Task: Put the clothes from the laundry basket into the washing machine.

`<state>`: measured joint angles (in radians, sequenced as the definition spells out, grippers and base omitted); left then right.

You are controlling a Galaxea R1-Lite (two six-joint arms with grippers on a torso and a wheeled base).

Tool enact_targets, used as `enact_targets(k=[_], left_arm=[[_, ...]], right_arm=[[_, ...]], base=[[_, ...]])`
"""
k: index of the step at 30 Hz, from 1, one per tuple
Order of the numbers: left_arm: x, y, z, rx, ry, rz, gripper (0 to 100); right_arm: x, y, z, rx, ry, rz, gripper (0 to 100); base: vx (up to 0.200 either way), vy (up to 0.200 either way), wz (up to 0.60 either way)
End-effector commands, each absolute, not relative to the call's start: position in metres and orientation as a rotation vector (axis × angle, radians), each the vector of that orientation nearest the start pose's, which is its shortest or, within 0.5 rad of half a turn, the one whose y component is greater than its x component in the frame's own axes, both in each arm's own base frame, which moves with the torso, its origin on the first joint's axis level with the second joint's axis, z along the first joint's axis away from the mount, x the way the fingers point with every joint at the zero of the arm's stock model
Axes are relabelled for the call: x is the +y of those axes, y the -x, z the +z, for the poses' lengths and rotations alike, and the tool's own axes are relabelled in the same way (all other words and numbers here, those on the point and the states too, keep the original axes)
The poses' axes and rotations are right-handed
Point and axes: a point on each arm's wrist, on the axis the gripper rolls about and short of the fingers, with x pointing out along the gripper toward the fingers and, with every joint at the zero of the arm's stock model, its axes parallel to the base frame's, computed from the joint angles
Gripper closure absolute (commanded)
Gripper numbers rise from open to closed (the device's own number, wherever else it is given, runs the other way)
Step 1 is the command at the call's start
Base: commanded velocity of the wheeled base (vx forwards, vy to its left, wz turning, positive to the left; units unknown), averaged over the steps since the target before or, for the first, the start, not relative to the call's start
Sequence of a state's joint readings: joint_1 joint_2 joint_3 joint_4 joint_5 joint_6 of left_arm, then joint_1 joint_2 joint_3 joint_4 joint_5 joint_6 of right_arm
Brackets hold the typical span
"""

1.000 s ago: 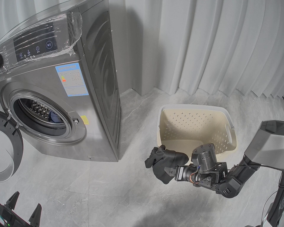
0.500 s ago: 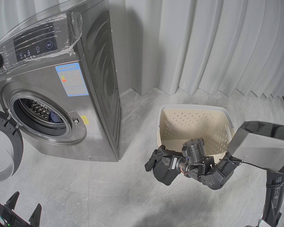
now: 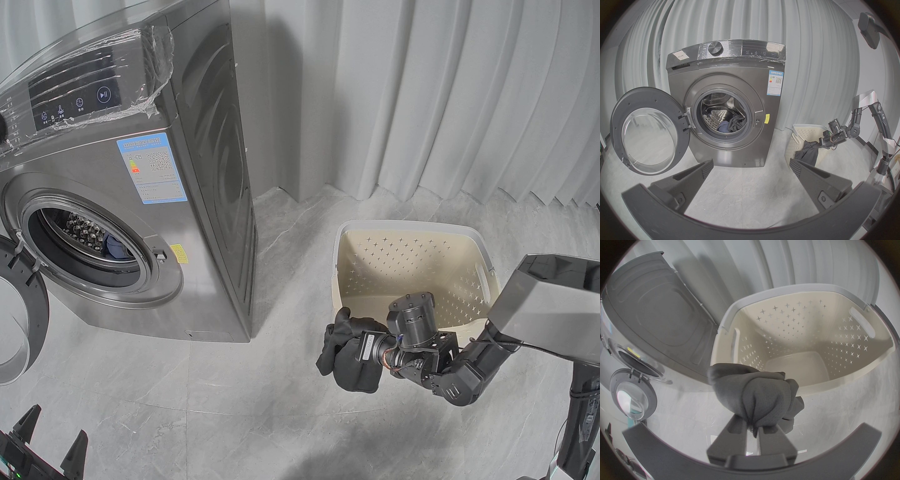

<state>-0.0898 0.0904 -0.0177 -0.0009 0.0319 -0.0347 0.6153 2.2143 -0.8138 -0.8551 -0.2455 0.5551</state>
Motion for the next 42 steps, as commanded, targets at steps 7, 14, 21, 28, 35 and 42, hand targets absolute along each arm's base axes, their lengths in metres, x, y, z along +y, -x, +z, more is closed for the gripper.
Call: enact_targets(k=[7, 14, 21, 28, 35, 42], left_arm=[[0.002, 0.016, 0.077, 0.091, 0.027, -0.057, 0], [0.002, 0.016, 0.077, 0.093, 0.016, -0.057, 0], [0.002, 0.016, 0.077, 0.091, 0.011, -0.056, 0], [0.002, 0.016, 0.077, 0.091, 0.013, -0.06, 0], [0.002, 0.016, 0.077, 0.091, 0.021, -0.06, 0], [0.002, 0.016, 0.077, 0.091, 0.025, -0.058, 0]], right_arm=[[0.192, -0.227, 0.105, 0.375, -0.304, 0.436, 100], [0.171, -0.182, 0.138, 0.196, -0.249, 0.659, 100], [0.161, -0.171, 0.182, -0.024, -0.245, 0.75, 100], [0.154, -0.166, 0.192, -0.083, -0.141, 0.749, 100], [0.142, -0.165, 0.198, -0.079, -0.136, 0.661, 100], [0.135, -0.173, 0.193, -0.057, -0.13, 0.497, 100]], base=[[0.0, 0.0, 0.0], [0.0, 0.0, 0.0], [0.0, 0.0, 0.0], [0.0, 0.0, 0.0], [-0.114, 0.0, 0.0], [-0.143, 0.0, 0.0]])
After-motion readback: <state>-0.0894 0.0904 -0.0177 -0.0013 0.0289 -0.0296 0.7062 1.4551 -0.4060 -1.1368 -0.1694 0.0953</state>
